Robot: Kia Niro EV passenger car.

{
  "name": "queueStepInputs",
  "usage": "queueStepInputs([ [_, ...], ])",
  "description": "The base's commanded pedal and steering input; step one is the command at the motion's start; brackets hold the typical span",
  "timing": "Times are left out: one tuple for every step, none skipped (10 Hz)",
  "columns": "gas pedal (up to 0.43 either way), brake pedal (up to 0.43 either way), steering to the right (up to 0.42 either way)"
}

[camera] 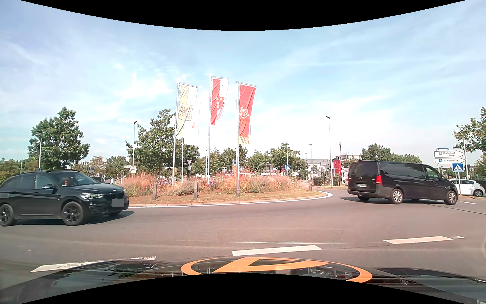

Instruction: Follow the waypoints while adhering to traffic rules and regulations

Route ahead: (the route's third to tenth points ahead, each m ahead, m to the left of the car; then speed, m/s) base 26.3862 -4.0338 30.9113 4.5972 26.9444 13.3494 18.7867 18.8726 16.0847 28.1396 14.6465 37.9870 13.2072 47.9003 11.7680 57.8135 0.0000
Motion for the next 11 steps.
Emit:
queueStepInputs([
  [0.000,0.165,0.028],
  [0.000,0.165,0.028],
  [0.000,0.165,0.028],
  [0.000,0.159,0.028],
  [0.000,0.165,0.029],
  [0.000,0.165,0.028],
  [0.000,0.165,0.028],
  [0.000,0.165,0.028],
  [0.000,0.165,0.028],
  [0.000,0.165,0.028],
  [0.000,0.159,0.028],
])
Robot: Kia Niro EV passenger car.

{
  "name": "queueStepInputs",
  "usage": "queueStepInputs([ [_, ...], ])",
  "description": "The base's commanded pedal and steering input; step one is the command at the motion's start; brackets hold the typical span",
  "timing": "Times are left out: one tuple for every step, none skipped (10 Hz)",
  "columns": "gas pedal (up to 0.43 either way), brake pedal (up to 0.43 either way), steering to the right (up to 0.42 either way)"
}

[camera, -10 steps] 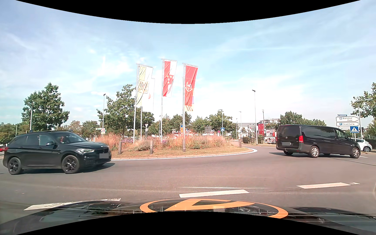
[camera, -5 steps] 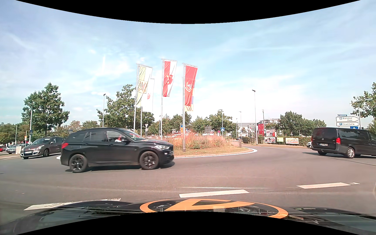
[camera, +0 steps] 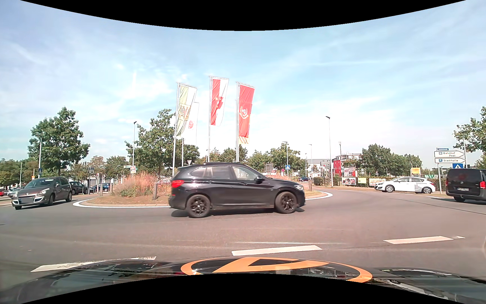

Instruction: Follow the waypoints while adhering to traffic rules and regulations

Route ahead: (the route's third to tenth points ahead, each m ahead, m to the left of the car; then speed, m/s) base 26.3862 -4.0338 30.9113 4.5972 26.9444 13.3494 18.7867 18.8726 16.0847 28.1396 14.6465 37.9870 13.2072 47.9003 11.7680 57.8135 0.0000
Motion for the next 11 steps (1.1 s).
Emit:
queueStepInputs([
  [0.000,0.165,0.028],
  [0.000,0.159,0.028],
  [0.000,0.159,0.028],
  [0.000,0.165,0.028],
  [0.000,0.165,0.029],
  [0.000,0.165,0.028],
  [0.000,0.159,0.029],
  [0.000,0.165,0.028],
  [0.000,0.159,0.028],
  [0.000,0.159,0.028],
  [0.000,0.165,0.028],
])
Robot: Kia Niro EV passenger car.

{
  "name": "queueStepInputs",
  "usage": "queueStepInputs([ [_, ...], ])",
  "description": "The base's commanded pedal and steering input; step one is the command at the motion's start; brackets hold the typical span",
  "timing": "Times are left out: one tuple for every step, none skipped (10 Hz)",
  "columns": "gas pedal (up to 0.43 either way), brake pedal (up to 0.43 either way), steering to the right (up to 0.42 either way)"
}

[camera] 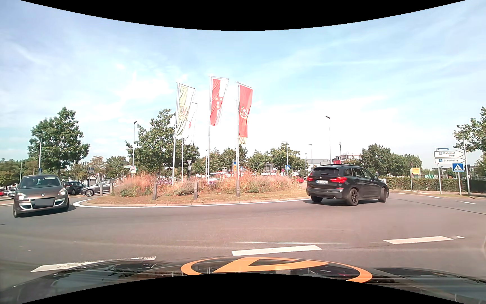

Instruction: Follow the waypoints while adhering to traffic rules and regulations

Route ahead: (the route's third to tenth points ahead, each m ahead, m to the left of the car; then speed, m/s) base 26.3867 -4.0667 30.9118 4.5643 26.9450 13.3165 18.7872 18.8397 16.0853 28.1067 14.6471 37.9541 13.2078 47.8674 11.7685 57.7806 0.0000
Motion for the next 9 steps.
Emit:
queueStepInputs([
  [0.000,0.165,0.028],
  [0.000,0.165,0.028],
  [0.000,0.165,0.029],
  [0.000,0.165,0.028],
  [0.000,0.165,0.028],
  [0.000,0.159,0.028],
  [0.000,0.165,0.028],
  [0.000,0.165,0.028],
  [0.000,0.159,0.028],
])
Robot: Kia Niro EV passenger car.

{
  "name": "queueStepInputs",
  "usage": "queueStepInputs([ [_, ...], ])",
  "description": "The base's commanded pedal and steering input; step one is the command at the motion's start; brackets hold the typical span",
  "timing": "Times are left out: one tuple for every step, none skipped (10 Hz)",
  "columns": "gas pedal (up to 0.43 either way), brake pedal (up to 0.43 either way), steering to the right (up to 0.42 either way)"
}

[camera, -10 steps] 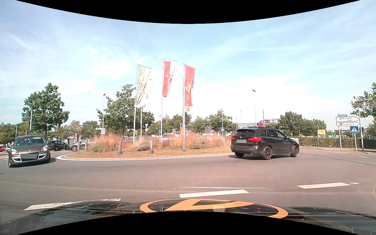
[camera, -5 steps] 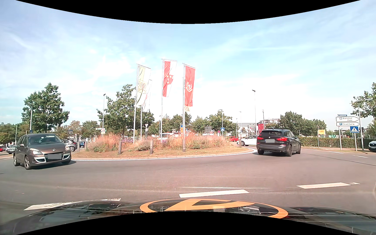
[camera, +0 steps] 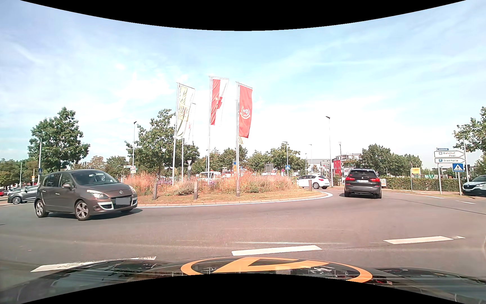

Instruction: Follow the waypoints while adhering to traffic rules and regulations

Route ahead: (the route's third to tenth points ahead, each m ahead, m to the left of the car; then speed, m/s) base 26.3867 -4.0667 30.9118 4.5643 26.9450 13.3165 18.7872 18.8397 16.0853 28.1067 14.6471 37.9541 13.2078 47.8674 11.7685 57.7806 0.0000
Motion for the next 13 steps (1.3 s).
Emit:
queueStepInputs([
  [0.000,0.165,0.028],
  [0.000,0.159,0.028],
  [0.000,0.146,0.029],
  [0.000,0.104,0.028],
  [0.000,0.006,0.028],
  [0.000,0.000,0.030],
  [0.000,0.000,0.031],
  [0.000,0.000,0.033],
  [0.000,0.000,0.038],
  [0.000,0.000,0.041],
  [0.130,0.000,0.044],
  [0.157,0.000,0.046],
  [0.209,0.000,0.050],
])
